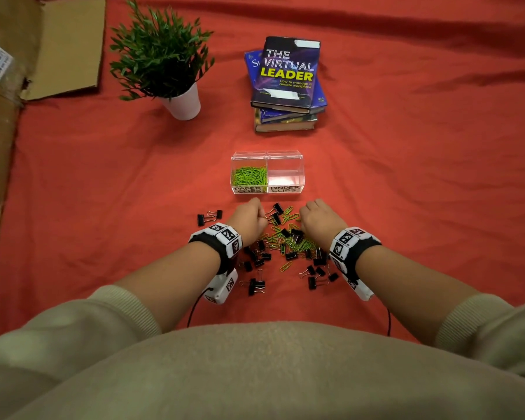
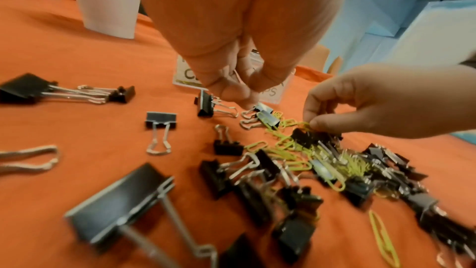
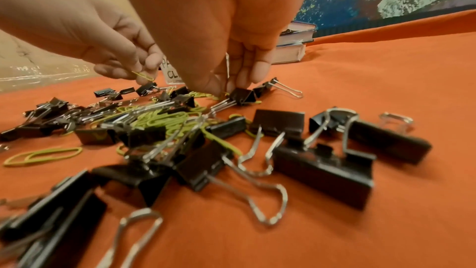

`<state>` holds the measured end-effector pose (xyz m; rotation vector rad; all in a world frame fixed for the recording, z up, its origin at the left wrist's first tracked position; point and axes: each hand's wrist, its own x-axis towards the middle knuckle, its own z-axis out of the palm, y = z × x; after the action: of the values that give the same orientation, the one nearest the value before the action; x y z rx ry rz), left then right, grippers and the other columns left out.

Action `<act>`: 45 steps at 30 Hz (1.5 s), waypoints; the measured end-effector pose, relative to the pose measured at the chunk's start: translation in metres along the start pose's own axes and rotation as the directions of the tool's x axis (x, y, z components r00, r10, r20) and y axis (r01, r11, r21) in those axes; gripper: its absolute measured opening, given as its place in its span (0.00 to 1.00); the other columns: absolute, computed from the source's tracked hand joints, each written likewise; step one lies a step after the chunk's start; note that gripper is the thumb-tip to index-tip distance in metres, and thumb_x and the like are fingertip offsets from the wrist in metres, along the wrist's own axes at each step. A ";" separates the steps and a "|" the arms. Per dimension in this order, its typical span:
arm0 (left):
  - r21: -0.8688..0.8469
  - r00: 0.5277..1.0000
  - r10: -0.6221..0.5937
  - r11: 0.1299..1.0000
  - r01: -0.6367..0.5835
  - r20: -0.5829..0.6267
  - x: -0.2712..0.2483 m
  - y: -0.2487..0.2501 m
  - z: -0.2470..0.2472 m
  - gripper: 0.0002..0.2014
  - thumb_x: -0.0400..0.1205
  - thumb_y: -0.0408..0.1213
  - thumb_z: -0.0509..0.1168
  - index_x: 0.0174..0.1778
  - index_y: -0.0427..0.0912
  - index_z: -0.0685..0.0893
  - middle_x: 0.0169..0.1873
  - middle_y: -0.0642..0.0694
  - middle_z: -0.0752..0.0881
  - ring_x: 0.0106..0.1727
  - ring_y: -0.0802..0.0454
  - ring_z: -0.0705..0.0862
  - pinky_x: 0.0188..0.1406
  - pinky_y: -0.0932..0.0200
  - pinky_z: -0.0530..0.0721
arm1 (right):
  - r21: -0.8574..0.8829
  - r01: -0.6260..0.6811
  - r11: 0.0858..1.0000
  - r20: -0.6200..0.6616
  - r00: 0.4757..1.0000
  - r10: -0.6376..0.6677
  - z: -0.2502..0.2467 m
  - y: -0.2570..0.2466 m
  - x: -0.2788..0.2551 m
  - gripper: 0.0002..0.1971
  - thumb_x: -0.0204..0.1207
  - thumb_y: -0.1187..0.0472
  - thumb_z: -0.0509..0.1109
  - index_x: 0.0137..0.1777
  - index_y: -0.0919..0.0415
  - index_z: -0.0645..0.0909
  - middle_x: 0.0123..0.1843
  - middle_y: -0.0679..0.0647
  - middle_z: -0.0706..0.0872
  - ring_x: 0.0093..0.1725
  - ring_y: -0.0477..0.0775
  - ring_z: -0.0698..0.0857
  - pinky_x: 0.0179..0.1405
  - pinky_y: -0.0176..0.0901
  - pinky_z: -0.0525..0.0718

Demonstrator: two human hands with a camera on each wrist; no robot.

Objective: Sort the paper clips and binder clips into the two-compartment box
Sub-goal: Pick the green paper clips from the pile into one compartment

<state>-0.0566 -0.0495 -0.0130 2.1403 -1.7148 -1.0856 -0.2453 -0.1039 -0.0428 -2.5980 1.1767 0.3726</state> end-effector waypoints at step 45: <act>0.367 0.975 0.199 0.903 -0.222 0.098 0.000 -0.003 0.022 0.12 0.80 0.32 0.62 0.60 0.39 0.78 0.59 0.41 0.79 0.63 0.41 0.78 0.59 0.46 0.81 | 0.671 -0.207 0.712 0.101 0.977 0.189 -0.009 -0.005 -0.007 0.05 0.81 0.59 0.65 0.46 0.58 0.77 0.39 0.53 0.82 0.37 0.52 0.79 0.35 0.40 0.77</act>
<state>-0.0684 -0.0422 -0.0300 2.0697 -2.2789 -0.8198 -0.2452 -0.0987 -0.0315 -1.8261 1.2820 -0.0089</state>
